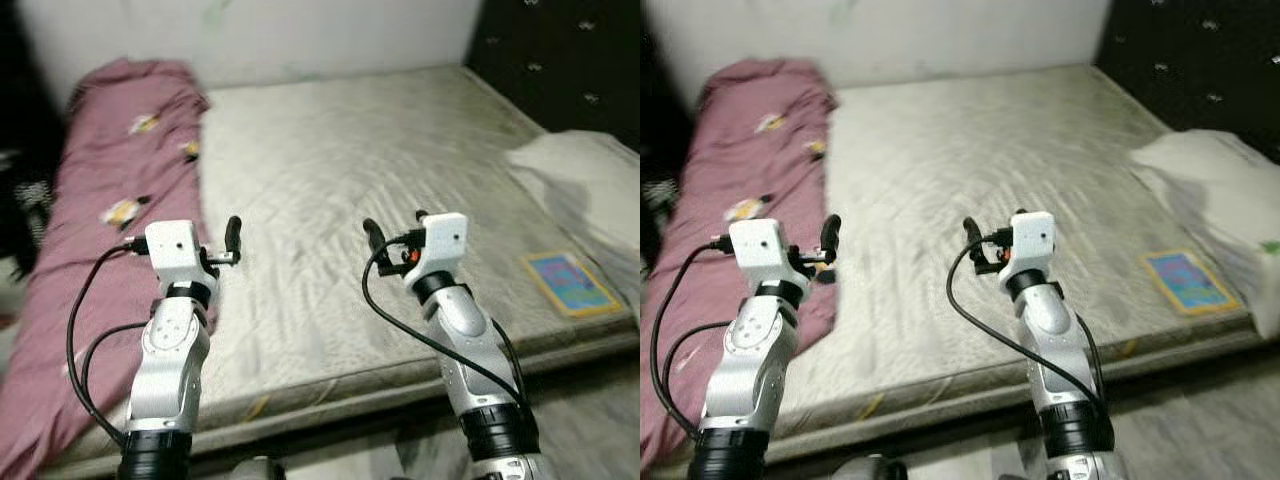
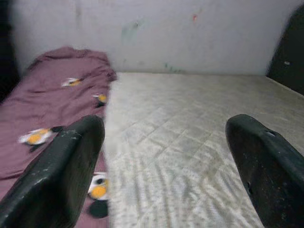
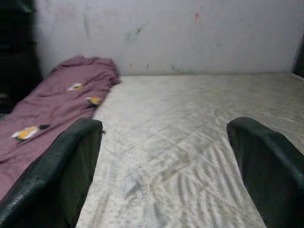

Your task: Clean up the room

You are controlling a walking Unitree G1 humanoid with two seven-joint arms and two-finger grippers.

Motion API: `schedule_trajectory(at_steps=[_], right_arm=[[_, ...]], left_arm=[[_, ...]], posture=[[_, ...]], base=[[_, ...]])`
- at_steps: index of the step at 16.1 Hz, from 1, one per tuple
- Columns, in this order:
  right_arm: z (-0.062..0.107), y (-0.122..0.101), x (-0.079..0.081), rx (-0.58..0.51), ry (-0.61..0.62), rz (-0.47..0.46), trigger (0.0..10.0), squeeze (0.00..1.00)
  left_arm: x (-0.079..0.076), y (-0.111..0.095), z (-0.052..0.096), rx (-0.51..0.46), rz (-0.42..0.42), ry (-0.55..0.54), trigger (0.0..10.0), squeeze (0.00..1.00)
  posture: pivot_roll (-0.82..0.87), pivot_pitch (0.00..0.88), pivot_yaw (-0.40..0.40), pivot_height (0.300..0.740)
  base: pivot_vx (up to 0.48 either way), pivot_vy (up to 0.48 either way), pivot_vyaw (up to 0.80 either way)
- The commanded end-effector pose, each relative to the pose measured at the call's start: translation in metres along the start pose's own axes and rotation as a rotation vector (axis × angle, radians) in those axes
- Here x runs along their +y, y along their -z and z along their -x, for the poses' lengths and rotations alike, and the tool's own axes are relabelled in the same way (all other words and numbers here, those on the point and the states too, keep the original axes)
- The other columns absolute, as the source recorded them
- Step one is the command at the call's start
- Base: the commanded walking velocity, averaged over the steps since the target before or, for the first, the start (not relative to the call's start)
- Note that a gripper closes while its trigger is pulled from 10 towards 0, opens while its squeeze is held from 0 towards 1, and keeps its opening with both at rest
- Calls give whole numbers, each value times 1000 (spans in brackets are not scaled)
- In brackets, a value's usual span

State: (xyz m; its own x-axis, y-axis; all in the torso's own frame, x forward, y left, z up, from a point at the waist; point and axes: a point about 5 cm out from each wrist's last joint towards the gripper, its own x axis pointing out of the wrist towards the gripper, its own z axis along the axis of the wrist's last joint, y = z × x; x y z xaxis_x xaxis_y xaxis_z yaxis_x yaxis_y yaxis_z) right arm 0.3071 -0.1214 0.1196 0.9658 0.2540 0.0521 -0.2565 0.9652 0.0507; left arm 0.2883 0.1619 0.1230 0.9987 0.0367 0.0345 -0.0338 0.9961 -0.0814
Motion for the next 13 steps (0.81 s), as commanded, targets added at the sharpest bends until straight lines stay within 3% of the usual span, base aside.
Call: schedule_trajectory(at_steps=[1,13], right_arm=[[-1,-4,0,-14,2,2,10000,0],[-1,-3,5,-13,-26,44,10000,0]], left_arm=[[2,0,0,5,-3,-8,10000,0],[2,1,1,8,-7,1,10000,0]], posture=[[-30,0,16,740],[-31,0,17,740]], base=[[0,0,513],[0,443,0]])
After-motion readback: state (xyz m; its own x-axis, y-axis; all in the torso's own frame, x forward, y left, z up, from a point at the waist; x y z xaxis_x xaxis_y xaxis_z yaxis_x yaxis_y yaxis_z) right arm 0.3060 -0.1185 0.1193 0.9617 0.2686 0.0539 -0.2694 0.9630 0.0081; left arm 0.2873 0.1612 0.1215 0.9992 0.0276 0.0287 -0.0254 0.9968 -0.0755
